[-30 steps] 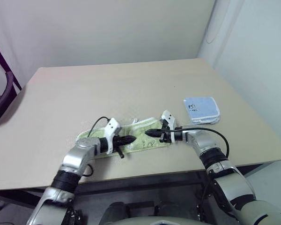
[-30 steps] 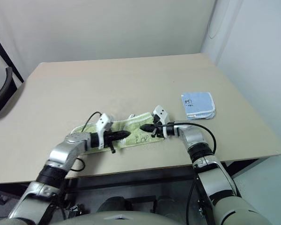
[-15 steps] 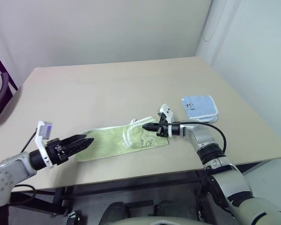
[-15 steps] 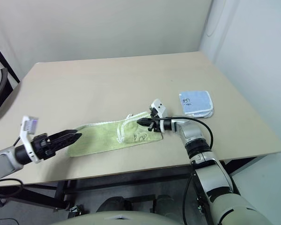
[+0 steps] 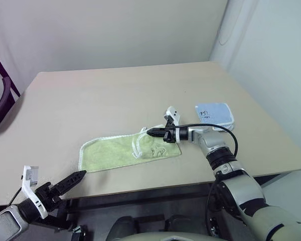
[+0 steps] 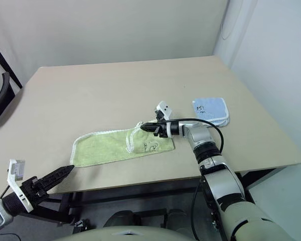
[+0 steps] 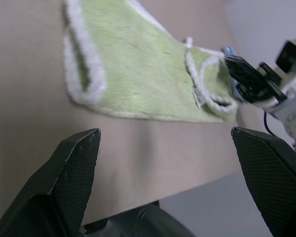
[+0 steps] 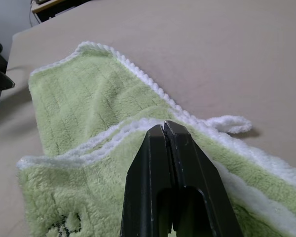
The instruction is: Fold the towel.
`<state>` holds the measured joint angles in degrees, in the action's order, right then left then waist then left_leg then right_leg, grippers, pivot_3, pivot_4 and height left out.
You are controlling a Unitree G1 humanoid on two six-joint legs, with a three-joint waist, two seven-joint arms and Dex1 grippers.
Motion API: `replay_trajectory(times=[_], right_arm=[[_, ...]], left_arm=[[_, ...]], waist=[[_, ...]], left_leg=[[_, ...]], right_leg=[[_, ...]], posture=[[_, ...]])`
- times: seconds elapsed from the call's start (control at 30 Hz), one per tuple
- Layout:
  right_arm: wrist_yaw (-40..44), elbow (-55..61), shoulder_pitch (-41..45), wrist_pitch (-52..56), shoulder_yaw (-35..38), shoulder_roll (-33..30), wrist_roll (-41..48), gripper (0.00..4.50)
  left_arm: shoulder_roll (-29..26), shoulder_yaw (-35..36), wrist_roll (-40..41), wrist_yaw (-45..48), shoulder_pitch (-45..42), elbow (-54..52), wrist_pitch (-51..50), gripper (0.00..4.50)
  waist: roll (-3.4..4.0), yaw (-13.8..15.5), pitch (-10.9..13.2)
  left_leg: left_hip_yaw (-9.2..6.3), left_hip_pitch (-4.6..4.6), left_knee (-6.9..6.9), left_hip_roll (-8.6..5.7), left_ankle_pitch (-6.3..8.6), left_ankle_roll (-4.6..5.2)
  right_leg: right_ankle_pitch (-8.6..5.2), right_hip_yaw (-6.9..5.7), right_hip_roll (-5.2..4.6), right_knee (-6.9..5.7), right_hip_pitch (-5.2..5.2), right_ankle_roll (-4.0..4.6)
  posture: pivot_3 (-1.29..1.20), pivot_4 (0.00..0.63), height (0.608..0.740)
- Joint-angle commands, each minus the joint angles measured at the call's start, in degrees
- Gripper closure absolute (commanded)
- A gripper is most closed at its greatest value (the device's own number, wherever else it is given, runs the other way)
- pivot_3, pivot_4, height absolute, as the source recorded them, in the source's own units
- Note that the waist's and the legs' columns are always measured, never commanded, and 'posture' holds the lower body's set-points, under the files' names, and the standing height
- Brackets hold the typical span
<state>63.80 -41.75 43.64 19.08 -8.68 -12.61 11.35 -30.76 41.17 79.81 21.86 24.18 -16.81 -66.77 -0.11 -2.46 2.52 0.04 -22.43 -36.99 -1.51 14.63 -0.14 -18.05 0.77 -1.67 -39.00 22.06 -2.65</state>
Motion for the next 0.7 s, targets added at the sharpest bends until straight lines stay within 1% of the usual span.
replay_trajectory(times=[0.03, 0.17, 0.27, 0.47, 0.63, 0.7], right_arm=[[0.25, 0.51, 1.41, -1.27, 0.5, 0.36, -0.09, 4.5], [0.23, 1.29, 0.47, -1.34, 0.4, -0.11, -0.46, 4.5], [-0.3, 1.53, 0.32, -1.21, 0.69, -0.57, -0.69, 4.5], [-0.2, 2.47, -0.64, -1.29, 0.44, -1.49, -1.31, 4.5], [-0.53, 3.18, -1.25, -1.13, 0.36, -1.29, -1.27, 4.5], [-0.75, 2.99, -1.44, -1.2, 0.41, -1.06, -1.24, 4.5]], left_arm=[[0.69, -0.34, 4.23, -4.54, -2.52, 1.18, 1.82, 0.01], [2.61, -1.36, 9.44, -10.47, -4.57, 1.62, 3.71, 0.01], [2.74, -3.4, 10.5, -13.19, -4.14, 1.21, 4.12, 0.01], [0.11, -4.28, 12.87, -15.72, -2.86, 2.96, 4.34, 0.01], [-2.17, -3.47, 17.05, -17.53, -1.28, 3.58, 4.93, 0.01], [-3.35, -4.7, 17.35, -19.27, -1.2, 4.1, 4.54, 0.01]], waist=[[0.01, 0.0, 0.0], [0.0, 0.01, 0.0], [-0.01, -0.08, -0.01], [0.01, -0.09, 0.0], [0.04, -0.05, 0.02], [0.04, -0.04, 0.03]], left_leg=[[0.0, -0.02, 0.0, 0.0, 0.0, 0.0], [0.0, -0.08, 0.0, 0.0, 0.0, 0.0], [0.0, -0.08, 0.03, 0.0, 0.0, -0.01], [0.0, -0.08, 0.06, 0.0, 0.0, -0.01], [0.0, -0.1, 0.07, 0.0, 0.0, -0.01], [0.0, -0.1, 0.08, 0.0, 0.01, -0.01]], right_leg=[[0.0, 0.0, 0.0, 0.0, 0.02, 0.0], [0.0, 0.0, 0.0, 0.02, 0.05, -0.01], [0.01, 0.0, 0.0, 0.02, 0.06, -0.01], [-0.01, 0.0, 0.0, 0.02, 0.1, 0.03], [-0.02, 0.0, -0.01, 0.05, 0.12, 0.04], [-0.02, 0.0, -0.01, 0.05, 0.12, 0.04]], posture=[[0.0, 0.0, 0.74], [0.0, 0.0, 0.74], [0.0, 0.0, 0.74], [0.0, 0.0, 0.74], [0.0, 0.0, 0.74], [0.0, 0.0, 0.74]])
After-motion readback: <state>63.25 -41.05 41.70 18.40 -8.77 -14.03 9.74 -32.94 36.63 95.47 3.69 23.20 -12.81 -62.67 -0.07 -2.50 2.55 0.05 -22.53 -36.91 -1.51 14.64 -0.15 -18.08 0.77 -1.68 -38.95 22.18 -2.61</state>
